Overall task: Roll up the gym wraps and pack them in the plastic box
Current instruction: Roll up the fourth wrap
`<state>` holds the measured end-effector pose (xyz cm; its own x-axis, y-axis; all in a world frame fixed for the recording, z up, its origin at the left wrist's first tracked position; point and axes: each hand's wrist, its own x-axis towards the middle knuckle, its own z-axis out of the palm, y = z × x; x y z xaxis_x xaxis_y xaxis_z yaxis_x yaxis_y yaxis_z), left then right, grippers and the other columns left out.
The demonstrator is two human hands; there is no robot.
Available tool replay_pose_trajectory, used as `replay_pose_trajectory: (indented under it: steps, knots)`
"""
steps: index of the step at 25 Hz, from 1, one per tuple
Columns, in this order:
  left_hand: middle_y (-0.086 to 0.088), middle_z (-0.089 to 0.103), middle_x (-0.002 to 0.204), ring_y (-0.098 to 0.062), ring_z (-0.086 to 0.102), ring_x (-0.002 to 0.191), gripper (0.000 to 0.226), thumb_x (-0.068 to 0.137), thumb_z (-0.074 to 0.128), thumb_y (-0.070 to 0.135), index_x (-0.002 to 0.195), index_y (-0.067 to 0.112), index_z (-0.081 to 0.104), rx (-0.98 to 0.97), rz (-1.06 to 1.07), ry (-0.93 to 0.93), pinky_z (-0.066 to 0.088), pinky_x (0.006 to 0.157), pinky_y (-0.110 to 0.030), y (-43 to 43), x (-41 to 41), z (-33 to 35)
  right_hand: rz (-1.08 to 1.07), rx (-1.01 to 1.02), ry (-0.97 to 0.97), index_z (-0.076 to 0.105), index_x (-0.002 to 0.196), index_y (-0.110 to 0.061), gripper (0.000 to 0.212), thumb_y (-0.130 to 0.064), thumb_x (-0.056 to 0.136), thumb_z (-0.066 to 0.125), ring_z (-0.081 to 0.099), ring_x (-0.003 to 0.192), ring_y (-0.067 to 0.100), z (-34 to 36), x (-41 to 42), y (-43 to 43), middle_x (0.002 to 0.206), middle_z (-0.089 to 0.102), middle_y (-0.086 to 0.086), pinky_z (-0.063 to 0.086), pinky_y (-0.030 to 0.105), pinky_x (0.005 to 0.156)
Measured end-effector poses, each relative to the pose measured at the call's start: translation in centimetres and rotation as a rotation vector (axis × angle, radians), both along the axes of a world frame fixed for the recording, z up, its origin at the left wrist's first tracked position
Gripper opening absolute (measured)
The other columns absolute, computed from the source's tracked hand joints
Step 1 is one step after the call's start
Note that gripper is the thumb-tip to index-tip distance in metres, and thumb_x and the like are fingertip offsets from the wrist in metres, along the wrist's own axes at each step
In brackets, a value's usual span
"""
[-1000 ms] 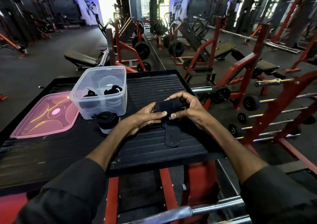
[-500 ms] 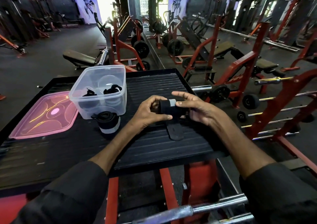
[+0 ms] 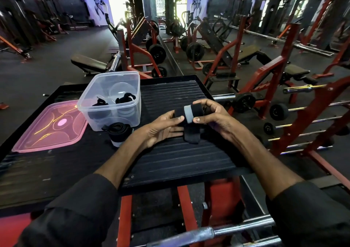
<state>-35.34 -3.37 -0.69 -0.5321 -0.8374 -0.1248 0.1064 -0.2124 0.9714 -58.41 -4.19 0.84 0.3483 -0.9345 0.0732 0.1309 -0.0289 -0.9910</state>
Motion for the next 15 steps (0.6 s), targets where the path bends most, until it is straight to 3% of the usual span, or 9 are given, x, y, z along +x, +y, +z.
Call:
replay_pose_trajectory:
  steps: [5,8,10,13,15]
  knots:
    - [-0.002,0.067,0.131,-0.023,0.066,0.122,0.055,0.084,0.08,0.013,0.133,0.021,0.057,-0.125,0.15,-0.08,0.052,0.106,-0.05,0.7,-0.8,-0.2,0.01,-0.171,-0.004,0.07,0.099,-0.019,0.059,0.022,0.057,0.074,0.062,0.124,0.028,0.1,0.9,0.6,0.129,0.068,0.014,0.054,0.043,0.098]
    - [-0.008,0.069,0.127,-0.024,0.065,0.121,0.059,0.075,0.088,0.01,0.126,0.019,0.061,-0.327,0.298,-0.13,0.054,0.103,-0.042,0.9,-1.0,-0.4,0.133,-0.048,-0.158,0.065,0.111,-0.016,0.066,0.029,0.064,0.06,0.061,0.125,0.027,0.5,0.4,0.4,0.137,0.063,0.014,0.059,0.037,0.089]
    - [-0.007,0.069,0.123,-0.015,0.066,0.116,0.061,0.07,0.091,0.008,0.122,0.019,0.062,-0.478,0.313,-0.204,0.053,0.101,-0.034,0.7,-1.0,-0.4,0.199,0.135,-0.236,0.06,0.125,-0.019,0.061,0.012,0.073,0.066,0.064,0.116,0.026,0.9,0.0,0.2,0.134,0.064,0.012,0.057,0.042,0.087]
    - [0.004,0.066,0.124,-0.006,0.063,0.115,0.067,0.067,0.093,0.007,0.121,0.026,0.06,-0.635,0.309,-0.288,0.051,0.101,-0.029,0.7,-1.3,-0.4,0.184,0.243,-0.038,0.06,0.126,-0.023,0.054,-0.017,0.075,0.077,0.061,0.111,0.025,0.6,-0.1,0.1,0.117,0.069,0.004,0.044,0.048,0.096]
    - [0.011,0.063,0.125,-0.003,0.06,0.119,0.069,0.066,0.093,0.008,0.123,0.026,0.059,-0.73,0.33,-0.315,0.047,0.105,-0.024,0.7,-1.4,-0.5,0.194,0.249,0.03,0.063,0.119,-0.022,0.049,-0.028,0.074,0.079,0.061,0.112,0.022,0.2,0.0,0.2,0.113,0.07,0.002,0.044,0.049,0.098]
